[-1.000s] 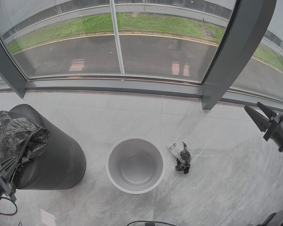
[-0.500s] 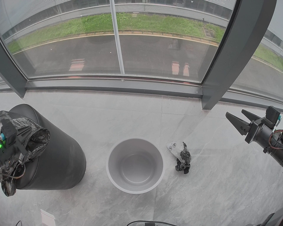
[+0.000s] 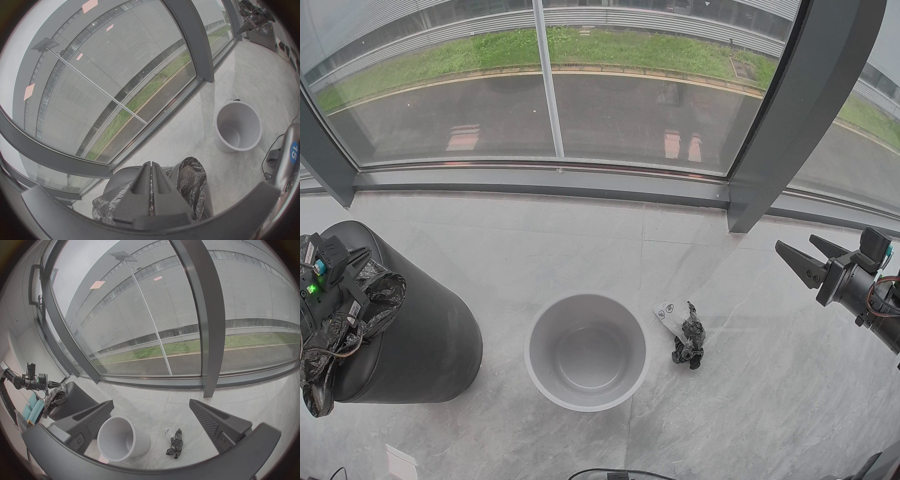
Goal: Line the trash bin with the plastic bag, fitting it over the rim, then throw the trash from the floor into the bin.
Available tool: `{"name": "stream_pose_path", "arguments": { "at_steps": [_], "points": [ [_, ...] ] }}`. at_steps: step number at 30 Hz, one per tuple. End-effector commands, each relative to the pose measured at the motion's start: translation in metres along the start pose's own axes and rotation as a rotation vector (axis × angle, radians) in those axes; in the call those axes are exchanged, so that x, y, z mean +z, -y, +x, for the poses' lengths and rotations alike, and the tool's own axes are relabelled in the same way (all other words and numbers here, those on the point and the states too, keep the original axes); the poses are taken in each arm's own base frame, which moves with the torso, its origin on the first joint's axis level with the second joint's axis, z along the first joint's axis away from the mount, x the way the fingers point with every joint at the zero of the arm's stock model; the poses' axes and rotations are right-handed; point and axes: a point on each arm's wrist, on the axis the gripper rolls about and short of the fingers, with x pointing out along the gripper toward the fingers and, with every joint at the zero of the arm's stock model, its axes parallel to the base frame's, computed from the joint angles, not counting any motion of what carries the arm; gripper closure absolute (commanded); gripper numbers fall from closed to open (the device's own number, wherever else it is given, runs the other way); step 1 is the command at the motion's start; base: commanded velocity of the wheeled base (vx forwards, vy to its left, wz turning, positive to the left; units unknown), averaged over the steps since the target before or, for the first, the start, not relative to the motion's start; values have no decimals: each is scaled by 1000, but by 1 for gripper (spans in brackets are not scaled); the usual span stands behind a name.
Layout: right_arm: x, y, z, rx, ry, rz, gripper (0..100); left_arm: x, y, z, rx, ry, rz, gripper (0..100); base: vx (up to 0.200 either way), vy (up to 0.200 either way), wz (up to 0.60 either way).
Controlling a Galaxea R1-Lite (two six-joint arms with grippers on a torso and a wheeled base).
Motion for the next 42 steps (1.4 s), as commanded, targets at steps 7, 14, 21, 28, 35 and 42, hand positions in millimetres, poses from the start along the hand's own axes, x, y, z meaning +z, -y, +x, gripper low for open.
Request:
{"name": "stream_pose_path", "arguments": {
  "at_steps": [7,14,21,28,35,42],
  "points": [
    [0,0,0,2,-1,0,0,3,5,-12,-13,48,-8,0,0,0,0],
    [-3,1,3,-1,-17,3,0,2,7,-8,-15,27,2,0,0,0,0],
    [-4,1,3,-1,-20,4,0,-2,6,-1,26,-48,108,0,0,0,0],
    [-6,1,4,-2,-28,5,0,-4,8,5,32,-88,159,0,0,0,0],
    [-7,3,7,-7,-36,7,0,-8,8,29,35,-135,155,0,0,0,0],
    [-8,3,8,-7,-39,8,0,-10,6,59,99,-114,149,0,0,0,0]
  ]
}}
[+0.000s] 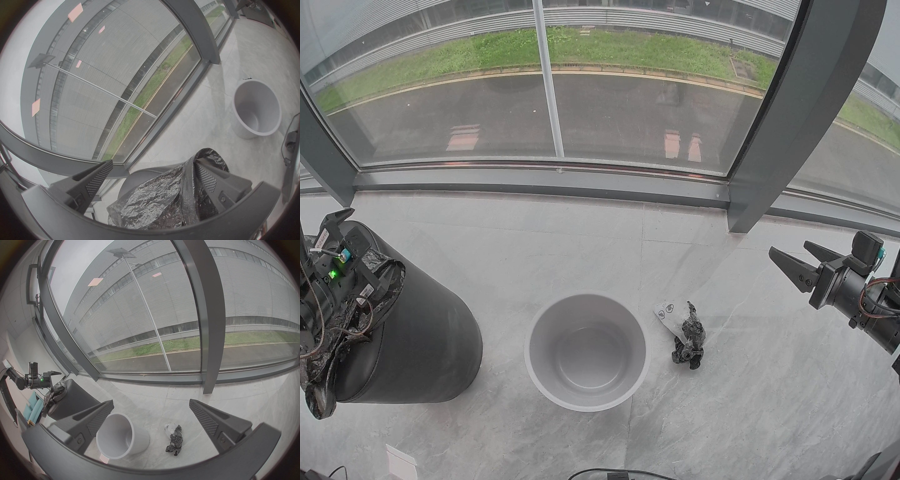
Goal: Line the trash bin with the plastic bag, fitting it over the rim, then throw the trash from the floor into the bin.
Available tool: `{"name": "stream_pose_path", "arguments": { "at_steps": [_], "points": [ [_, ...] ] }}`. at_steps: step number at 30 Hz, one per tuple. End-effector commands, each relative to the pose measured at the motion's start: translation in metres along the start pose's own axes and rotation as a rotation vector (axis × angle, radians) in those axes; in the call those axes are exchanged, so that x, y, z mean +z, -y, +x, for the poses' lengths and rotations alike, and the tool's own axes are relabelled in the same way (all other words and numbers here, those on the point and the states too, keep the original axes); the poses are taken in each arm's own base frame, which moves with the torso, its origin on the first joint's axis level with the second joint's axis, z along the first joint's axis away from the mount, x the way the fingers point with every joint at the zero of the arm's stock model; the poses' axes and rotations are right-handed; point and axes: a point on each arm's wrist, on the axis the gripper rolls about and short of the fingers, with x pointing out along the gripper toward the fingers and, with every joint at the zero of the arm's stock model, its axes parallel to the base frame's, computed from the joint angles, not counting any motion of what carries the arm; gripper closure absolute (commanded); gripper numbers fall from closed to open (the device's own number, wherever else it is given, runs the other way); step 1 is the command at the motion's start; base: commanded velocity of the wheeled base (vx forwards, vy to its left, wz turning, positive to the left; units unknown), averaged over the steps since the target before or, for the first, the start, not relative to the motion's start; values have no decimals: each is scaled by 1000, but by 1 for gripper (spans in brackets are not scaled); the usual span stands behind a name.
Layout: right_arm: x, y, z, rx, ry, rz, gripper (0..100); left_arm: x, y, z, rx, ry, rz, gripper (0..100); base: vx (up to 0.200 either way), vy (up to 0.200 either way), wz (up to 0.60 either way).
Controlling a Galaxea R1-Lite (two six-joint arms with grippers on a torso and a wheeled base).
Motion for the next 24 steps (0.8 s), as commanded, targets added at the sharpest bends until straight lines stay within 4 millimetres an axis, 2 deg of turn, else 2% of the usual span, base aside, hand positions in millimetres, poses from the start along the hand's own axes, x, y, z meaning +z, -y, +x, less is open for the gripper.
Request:
{"name": "stream_pose_path", "arguments": {
  "at_steps": [1,21,22,24],
  "points": [
    [0,0,1,0,-2,1,0,-5,10,22,-23,-35,10,0,0,0,0],
    [-1,0,1,-1,-7,3,0,-5,10,22,-26,-36,10,0,0,0,0],
    [-1,0,1,-1,-7,3,0,-6,10,22,-27,-37,10,100,0,0,0],
    [-1,0,1,-1,-7,3,0,-6,10,22,-27,-39,9,100,0,0,0]
  ]
}}
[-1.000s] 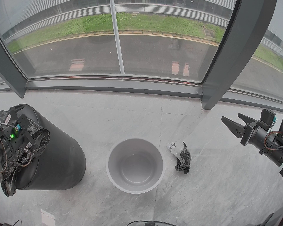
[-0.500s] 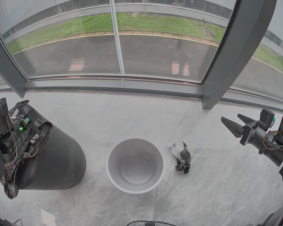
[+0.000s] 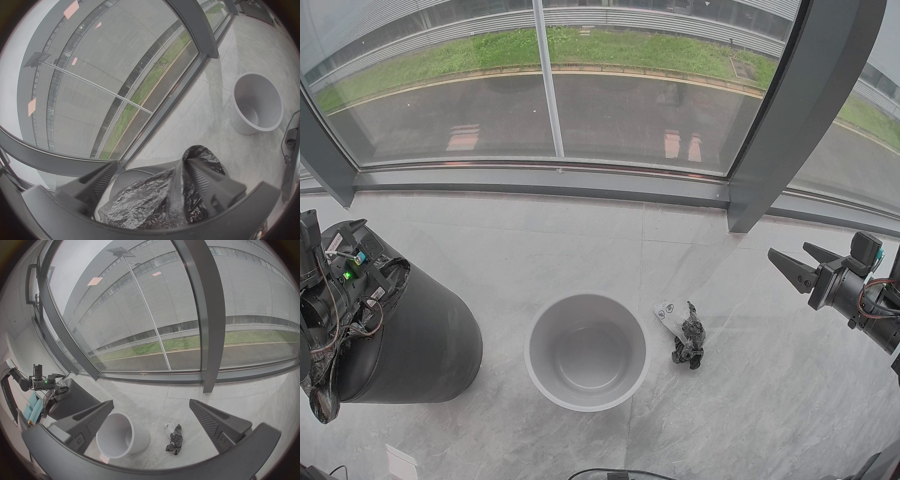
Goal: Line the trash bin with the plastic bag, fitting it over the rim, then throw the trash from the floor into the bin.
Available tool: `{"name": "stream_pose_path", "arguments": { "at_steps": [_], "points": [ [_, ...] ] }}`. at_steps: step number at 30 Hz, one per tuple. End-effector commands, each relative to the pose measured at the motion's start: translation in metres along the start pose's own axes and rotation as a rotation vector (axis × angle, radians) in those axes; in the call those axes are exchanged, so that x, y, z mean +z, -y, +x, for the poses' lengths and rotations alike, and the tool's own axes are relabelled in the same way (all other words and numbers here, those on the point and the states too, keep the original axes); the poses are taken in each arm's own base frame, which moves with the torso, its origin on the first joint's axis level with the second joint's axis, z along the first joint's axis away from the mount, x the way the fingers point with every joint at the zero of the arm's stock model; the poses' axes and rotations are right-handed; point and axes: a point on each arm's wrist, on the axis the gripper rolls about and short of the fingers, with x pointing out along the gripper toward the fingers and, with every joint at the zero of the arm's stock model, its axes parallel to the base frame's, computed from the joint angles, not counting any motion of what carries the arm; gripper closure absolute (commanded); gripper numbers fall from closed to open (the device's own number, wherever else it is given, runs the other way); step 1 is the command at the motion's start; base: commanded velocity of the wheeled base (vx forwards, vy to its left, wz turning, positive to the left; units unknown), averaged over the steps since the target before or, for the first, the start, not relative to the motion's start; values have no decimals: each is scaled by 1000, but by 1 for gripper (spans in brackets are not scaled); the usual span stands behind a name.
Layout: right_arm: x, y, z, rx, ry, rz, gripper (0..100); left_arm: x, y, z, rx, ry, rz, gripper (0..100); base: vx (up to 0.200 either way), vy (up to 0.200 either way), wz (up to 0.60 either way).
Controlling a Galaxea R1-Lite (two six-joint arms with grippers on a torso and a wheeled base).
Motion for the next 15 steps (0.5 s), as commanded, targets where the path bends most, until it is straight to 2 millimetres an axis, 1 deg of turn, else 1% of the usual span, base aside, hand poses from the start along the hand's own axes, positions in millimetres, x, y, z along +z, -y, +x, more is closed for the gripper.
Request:
{"name": "stream_pose_path", "arguments": {
  "at_steps": [1,8,11,15],
  "points": [
    [0,0,0,1,1,0,0,0,0,0,2,1,-2,100,0,0,0],
    [-1,0,1,0,-5,7,0,1,-1,-1,5,10,-21,100,0,0,0],
    [0,0,0,1,0,6,0,5,-1,-2,-4,29,-62,100,0,0,0],
    [1,-1,-1,3,4,6,0,18,6,-8,-37,92,-152,100,0,0,0]
  ]
}}
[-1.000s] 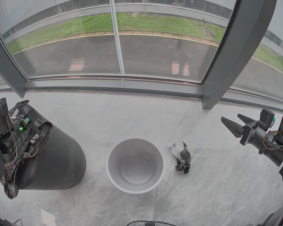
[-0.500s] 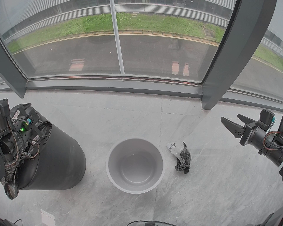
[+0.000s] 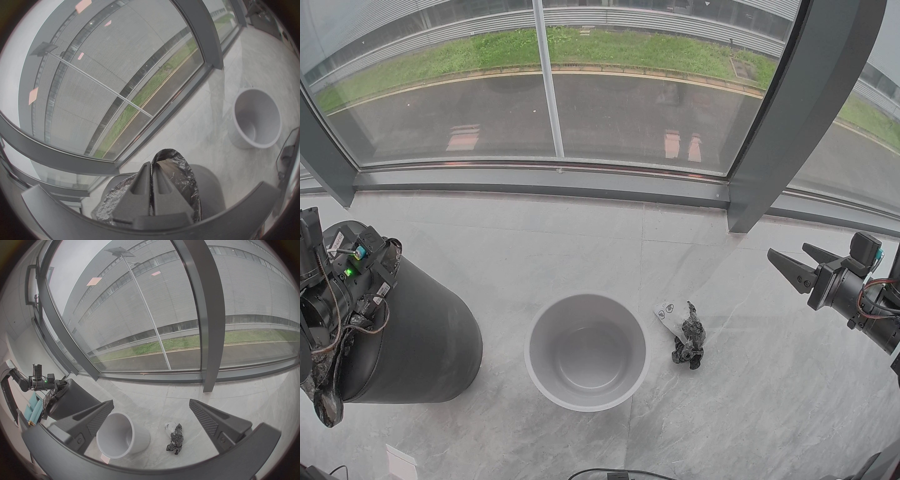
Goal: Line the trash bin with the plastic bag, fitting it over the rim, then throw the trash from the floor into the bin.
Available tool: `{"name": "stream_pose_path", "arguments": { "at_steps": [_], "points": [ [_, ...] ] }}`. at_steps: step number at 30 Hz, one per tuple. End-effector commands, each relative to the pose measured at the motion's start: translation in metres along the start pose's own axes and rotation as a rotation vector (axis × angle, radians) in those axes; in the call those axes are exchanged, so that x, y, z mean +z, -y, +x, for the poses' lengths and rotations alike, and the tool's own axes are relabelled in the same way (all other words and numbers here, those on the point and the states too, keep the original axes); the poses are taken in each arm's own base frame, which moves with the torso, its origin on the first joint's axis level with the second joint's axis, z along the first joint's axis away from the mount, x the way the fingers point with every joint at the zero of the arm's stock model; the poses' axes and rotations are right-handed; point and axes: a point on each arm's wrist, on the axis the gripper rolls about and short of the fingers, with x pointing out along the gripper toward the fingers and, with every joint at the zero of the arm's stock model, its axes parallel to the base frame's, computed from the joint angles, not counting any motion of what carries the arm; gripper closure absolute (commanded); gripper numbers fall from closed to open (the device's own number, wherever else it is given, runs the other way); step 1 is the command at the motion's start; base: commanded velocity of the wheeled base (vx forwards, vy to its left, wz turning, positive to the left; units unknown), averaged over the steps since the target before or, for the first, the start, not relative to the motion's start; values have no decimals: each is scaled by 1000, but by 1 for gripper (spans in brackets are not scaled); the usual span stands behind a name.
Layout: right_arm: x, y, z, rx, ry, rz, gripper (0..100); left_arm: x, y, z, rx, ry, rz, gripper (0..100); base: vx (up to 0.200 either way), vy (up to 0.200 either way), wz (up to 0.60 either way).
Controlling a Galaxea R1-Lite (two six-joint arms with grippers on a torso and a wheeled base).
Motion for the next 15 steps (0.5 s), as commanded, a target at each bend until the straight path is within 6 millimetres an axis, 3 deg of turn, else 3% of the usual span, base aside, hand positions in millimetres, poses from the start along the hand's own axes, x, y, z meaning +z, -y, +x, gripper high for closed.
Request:
{"name": "stream_pose_path", "arguments": {
  "at_steps": [1,9,15],
  "points": [
    [1,-1,-2,5,6,-1,0,14,6,-9,-27,69,-80,100,0,0,0],
    [-1,-2,-1,8,-4,0,0,35,2,-21,-49,171,-331,100,0,0,0],
    [-1,-3,-1,11,-4,0,0,50,1,-40,-119,259,-660,100,0,0,0]
  ]
}}
